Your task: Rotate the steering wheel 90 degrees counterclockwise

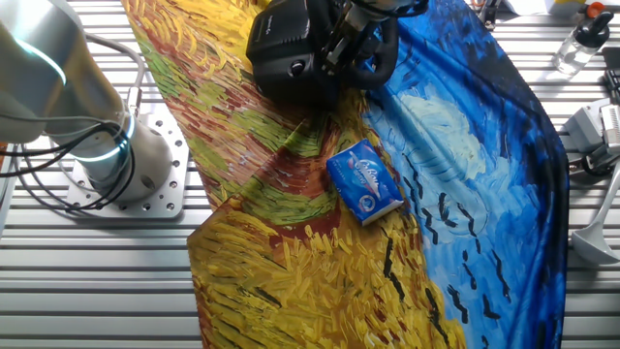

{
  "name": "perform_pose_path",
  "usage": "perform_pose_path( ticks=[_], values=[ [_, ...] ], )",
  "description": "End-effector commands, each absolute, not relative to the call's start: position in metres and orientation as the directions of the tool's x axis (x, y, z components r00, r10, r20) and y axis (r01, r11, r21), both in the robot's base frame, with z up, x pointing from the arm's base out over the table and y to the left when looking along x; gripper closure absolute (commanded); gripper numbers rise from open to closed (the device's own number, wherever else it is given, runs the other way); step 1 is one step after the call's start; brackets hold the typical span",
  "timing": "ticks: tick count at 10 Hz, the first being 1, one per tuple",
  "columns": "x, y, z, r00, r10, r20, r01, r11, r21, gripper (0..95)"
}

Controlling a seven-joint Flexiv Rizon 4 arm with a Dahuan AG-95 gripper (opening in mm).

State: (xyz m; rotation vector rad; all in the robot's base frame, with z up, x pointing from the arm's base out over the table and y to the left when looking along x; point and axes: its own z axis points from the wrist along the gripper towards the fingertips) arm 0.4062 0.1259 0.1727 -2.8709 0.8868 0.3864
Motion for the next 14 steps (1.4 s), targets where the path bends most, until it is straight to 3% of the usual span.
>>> perform_pose_path(
  ticks=[1,2,3,5,6,11,14],
  values=[
    [0.4057,0.1277,0.1728,0.794,-0.545,-0.27,-0.572,-0.82,-0.025,95.0],
    [0.4051,0.1268,0.1735,0.792,-0.549,-0.267,-0.573,-0.819,-0.018,95.0],
    [0.4045,0.1258,0.1742,0.789,-0.553,-0.268,-0.578,-0.816,-0.017,76.0],
    [0.4047,0.1259,0.1746,0.784,-0.556,-0.275,-0.583,-0.812,-0.019,76.0],
    [0.4047,0.1259,0.1746,0.783,-0.557,-0.275,-0.584,-0.812,-0.019,57.0],
    [0.4065,0.1291,0.1729,0.785,-0.55,-0.285,-0.582,-0.813,-0.033,57.0],
    [0.4088,0.1332,0.1703,0.757,-0.561,-0.336,-0.595,-0.804,0.004,57.0]
  ],
)
